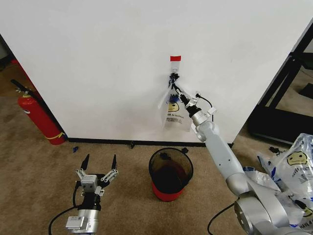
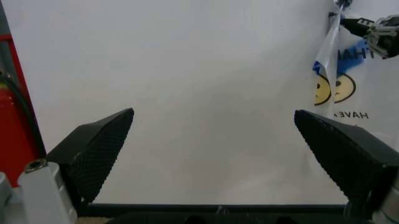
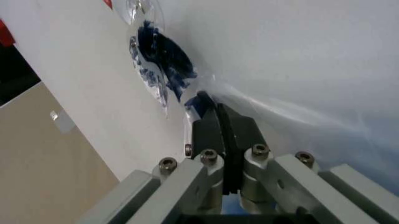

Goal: Pick up the garbage bag from the wall and place it over the trash bin.

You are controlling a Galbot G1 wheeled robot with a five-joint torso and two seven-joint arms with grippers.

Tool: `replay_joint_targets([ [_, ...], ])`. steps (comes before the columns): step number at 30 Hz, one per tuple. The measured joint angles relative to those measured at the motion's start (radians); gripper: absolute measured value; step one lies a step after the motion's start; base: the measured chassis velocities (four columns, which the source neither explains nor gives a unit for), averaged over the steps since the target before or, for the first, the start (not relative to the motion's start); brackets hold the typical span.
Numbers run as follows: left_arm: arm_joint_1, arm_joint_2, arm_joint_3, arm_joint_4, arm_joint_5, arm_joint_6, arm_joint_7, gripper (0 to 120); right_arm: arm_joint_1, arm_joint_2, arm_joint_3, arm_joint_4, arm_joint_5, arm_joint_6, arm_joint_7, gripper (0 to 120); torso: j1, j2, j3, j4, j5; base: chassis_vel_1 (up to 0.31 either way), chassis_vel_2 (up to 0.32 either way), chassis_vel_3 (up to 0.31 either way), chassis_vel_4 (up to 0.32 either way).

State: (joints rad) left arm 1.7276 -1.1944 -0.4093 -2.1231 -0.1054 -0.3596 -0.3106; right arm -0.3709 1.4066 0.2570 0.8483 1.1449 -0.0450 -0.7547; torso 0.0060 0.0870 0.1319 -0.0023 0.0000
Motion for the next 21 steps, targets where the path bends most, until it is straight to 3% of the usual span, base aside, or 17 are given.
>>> replay_joint_targets([
  [7, 0.01, 0.0, -0.01, -0.026, -0.001, -0.016, 0.0, 100, -0.003, 0.02, -0.012, 0.003, -0.004, 0.008, 0.011, 0, 0.0, 0.0, 0.0, 0.0002, -0.0002, 0.0, 0.0, 0.0, 0.0],
  [21, -0.009, 0.019, 0.005, -0.025, -0.02, 0.002, -0.001, 100, -0.114, -0.016, -0.066, 0.179, 0.01, 0.02, 0.043, 0, 0.0, 0.0, 0.0, -0.0001, 0.0, 0.0, 0.0, 0.0, 0.0],
])
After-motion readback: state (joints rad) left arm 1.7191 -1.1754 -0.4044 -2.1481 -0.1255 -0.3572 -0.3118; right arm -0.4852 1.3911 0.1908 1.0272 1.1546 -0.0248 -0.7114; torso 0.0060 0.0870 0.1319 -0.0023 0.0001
